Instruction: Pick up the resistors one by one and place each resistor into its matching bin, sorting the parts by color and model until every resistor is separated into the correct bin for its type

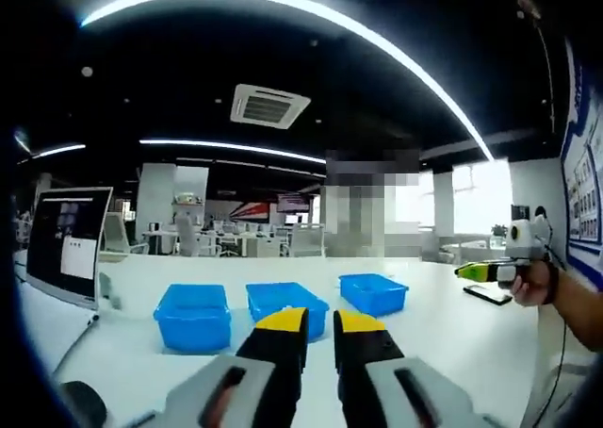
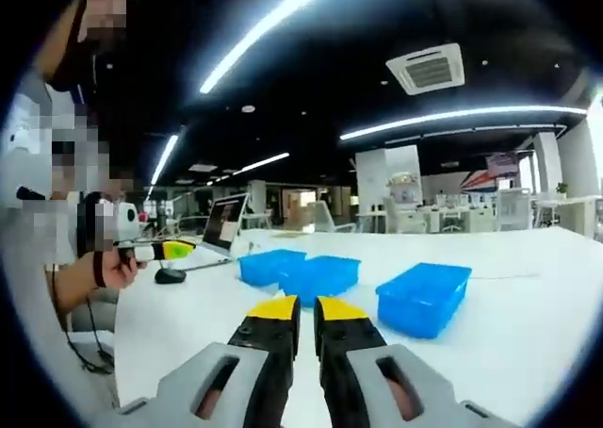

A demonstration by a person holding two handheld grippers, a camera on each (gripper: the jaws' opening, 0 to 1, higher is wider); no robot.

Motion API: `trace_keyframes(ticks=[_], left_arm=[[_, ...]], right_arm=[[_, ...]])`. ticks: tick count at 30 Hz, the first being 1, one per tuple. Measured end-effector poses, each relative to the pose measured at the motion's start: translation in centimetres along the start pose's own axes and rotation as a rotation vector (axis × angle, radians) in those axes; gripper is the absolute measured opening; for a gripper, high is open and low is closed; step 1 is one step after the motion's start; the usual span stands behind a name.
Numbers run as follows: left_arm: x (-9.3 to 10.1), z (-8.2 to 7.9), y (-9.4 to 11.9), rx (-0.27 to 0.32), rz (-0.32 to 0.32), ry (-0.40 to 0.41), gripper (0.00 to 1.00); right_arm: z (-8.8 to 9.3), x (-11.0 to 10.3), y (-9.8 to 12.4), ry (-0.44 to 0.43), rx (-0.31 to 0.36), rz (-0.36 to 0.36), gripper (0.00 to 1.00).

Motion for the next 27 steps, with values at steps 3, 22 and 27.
trace_keyframes(ticks=[3,22,27], left_arm=[[0.2,-0.5,0.0,0.025,0.008,-0.031,0.14],[0.8,0.2,0.9,-0.024,0.001,-0.069,0.13],[0.1,0.9,1.1,-0.037,-0.03,-0.043,0.13]], right_arm=[[-0.4,-0.4,-0.3,0.028,0.0,-0.025,0.11],[0.8,-0.2,0.7,0.079,-0.081,-0.003,0.16],[0.6,0.1,1.4,0.047,-0.04,0.023,0.18]])
Point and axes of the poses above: the point that each gripper's makers call its tool centre point, and the gripper's own axes: y roughly backward along the fingers, x roughly to its right, z roughly out of its underside, the point moved 8 cm from there along y, roughly backward along the fingers, and after that the axes turned 11 degrees about -z, right-handed, at the moved point
